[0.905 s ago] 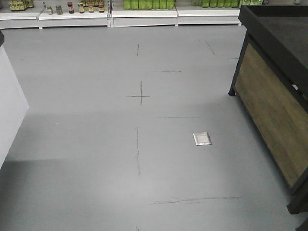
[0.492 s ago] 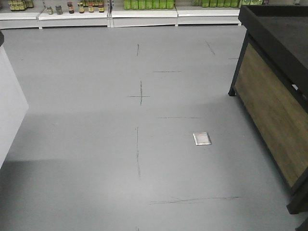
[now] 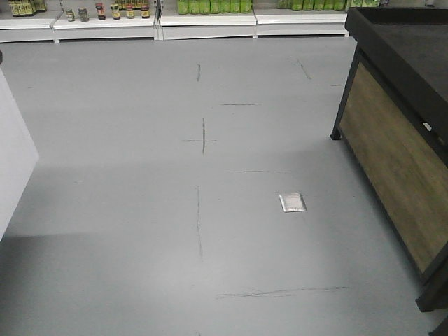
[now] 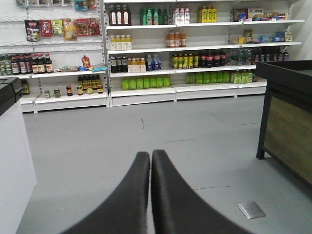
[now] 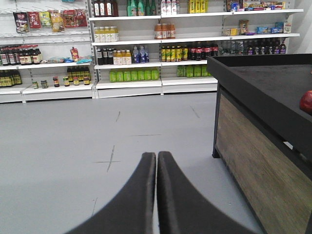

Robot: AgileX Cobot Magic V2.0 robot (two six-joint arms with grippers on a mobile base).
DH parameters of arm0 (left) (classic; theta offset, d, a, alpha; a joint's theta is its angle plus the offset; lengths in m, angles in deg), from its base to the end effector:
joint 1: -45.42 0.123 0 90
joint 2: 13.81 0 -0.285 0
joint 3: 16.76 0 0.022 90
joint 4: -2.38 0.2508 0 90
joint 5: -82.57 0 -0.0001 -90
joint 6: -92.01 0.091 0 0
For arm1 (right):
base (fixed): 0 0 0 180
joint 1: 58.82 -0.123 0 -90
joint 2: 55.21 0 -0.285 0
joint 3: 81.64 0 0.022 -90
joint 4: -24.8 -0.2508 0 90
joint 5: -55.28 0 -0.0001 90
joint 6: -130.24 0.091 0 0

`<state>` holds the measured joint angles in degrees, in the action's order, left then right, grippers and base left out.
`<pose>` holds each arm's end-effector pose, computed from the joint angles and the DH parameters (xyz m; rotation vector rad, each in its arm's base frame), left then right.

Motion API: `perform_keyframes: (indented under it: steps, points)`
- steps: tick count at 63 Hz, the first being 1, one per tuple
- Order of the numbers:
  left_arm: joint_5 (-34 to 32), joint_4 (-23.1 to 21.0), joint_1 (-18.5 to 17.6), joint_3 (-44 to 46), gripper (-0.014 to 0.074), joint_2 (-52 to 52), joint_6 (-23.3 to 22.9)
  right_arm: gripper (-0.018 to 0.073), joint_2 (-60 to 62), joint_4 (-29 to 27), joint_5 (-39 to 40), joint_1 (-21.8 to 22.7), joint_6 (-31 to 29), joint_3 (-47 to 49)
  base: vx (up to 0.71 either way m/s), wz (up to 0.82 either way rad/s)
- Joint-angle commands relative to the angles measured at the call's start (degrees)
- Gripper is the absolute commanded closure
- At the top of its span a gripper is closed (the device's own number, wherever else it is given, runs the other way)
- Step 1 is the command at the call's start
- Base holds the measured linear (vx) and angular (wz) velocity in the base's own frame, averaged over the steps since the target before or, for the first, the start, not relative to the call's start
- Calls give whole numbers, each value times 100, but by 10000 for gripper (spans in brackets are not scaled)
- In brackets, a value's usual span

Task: Pick three apples into basket with both arms
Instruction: 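Drive the base forward toward the black fruit display table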

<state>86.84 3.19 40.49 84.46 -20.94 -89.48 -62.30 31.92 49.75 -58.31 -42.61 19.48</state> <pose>0.0566 -0.0048 0.1978 0.0575 1.5734 -0.0760 0.0568 -0.0016 0.1953 0.0173 1.5962 -0.0156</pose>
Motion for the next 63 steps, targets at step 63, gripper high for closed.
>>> perform_keyframes:
  steps: [63]
  points:
    - [-426,-9,14,-19,603,93,-46,568,72,58,456,-4,-5,-74,6,3]
